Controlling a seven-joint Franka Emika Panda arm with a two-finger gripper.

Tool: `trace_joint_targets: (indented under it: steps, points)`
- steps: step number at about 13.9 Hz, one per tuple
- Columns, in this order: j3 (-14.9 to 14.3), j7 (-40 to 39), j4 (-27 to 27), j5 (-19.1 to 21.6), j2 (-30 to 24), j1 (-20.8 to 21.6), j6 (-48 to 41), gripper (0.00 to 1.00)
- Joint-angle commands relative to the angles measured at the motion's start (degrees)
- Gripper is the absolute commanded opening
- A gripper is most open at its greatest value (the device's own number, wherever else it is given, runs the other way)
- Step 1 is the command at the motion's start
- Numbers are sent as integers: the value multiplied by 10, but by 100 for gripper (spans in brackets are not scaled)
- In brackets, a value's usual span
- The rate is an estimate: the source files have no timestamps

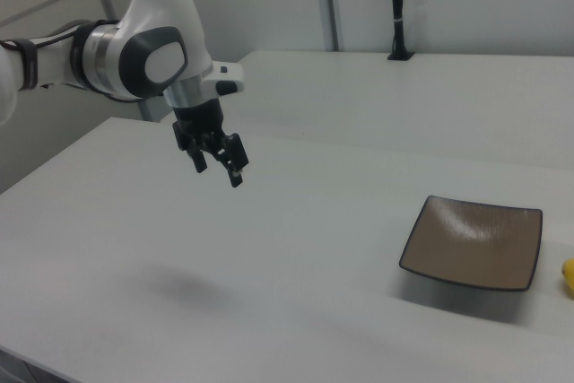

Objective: Put potatoes on a ceramic plate
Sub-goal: 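Move the open gripper toward the yellow potato beside the brown plate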

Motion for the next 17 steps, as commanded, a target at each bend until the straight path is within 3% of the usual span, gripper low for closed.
trace_joint_targets:
  steps: [1, 5, 8, 13, 17]
  points:
    - [-16, 66, 21, -8, 4, -11, 21, 100]
    - [-28, 111, 35, -7, 19, -42, 68, 100]
    - [-84, 153, 83, -7, 64, -42, 105, 100]
    - [-175, 207, 99, -4, 105, -53, 216, 100]
    - [-189, 233, 146, 0, 154, -113, 230, 100]
